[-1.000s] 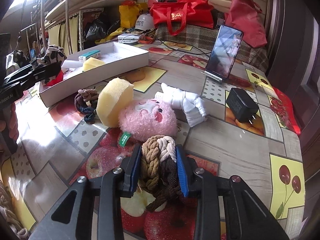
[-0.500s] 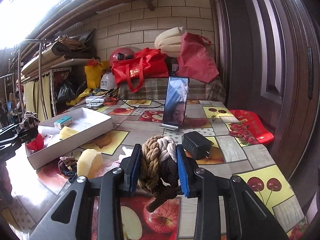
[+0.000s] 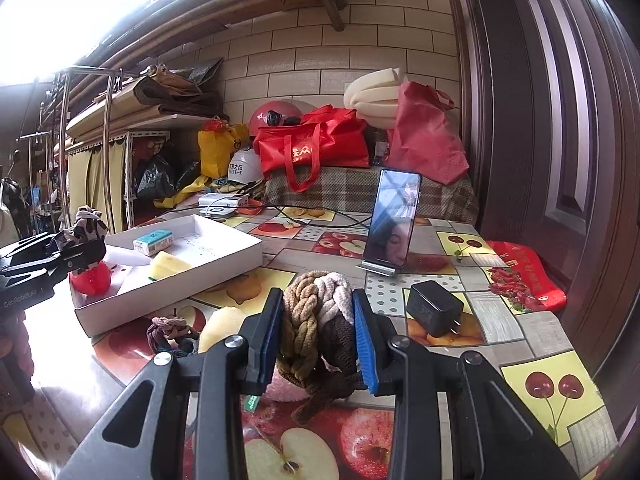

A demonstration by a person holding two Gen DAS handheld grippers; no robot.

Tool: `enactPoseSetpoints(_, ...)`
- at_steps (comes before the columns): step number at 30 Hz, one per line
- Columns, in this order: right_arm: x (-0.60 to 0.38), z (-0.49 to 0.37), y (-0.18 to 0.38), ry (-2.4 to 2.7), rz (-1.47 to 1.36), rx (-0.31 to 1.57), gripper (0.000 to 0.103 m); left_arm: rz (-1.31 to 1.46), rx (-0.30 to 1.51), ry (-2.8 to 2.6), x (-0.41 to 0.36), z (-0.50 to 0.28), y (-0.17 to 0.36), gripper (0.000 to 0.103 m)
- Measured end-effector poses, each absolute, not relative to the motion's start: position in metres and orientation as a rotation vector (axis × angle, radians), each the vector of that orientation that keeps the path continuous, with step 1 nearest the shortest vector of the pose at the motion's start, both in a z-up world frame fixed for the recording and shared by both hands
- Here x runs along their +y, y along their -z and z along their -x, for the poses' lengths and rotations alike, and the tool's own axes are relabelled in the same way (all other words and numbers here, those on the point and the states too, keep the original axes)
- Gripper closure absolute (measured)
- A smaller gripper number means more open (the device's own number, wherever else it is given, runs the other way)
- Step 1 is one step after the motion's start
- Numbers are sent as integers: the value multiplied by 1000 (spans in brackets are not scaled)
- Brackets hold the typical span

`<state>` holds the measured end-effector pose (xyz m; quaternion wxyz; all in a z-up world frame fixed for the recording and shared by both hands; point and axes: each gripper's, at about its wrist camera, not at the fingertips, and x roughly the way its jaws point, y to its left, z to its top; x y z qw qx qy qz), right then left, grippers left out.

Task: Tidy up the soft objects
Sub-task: 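Carry the cloth and rope over the white tray and open both tools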

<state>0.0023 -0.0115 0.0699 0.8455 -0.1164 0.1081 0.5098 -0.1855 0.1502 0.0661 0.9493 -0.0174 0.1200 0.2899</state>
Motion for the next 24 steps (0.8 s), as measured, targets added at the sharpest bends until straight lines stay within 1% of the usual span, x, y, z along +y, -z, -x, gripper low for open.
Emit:
enactPoseSetpoints(5,28,24,-66,-1185,301,214,69,36,251,-691,183,199,-63,62)
enactPoseSetpoints(13,105,68,-61,-1329,303,237,70,165,206,-876,261,222,-58,61)
enactPoseSetpoints(20,166,86,-57,-1362,298,292,70,247,195,-936,294,229,-53,60)
enactPoseSetpoints(22,182,87,-55,-1369,308,320,69,261,197,-940,296,230,-52,54)
enactPoseSetpoints(23,189,87,-54,-1366,310,340,67,263,198,-943,296,230,-52,43)
enactPoseSetpoints(24,194,86,-53,-1360,316,360,66,261,196,-950,295,231,-52,27)
